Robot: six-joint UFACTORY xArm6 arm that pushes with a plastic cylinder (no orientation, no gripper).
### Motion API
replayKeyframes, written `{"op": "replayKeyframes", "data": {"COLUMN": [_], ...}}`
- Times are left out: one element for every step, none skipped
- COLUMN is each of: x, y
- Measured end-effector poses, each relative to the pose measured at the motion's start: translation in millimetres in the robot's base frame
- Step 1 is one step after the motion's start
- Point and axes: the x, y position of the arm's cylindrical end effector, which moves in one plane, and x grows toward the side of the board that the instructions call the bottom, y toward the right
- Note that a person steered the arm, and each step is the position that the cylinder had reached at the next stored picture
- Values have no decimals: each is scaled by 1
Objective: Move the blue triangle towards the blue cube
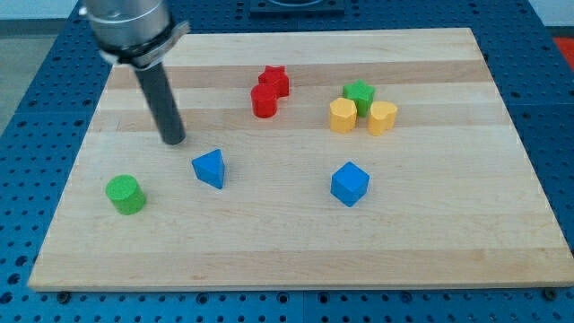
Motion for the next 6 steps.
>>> {"op": "replayKeyframes", "data": {"x": [50,55,43,41,46,61], "y": [1,1,2,51,124,174]}}
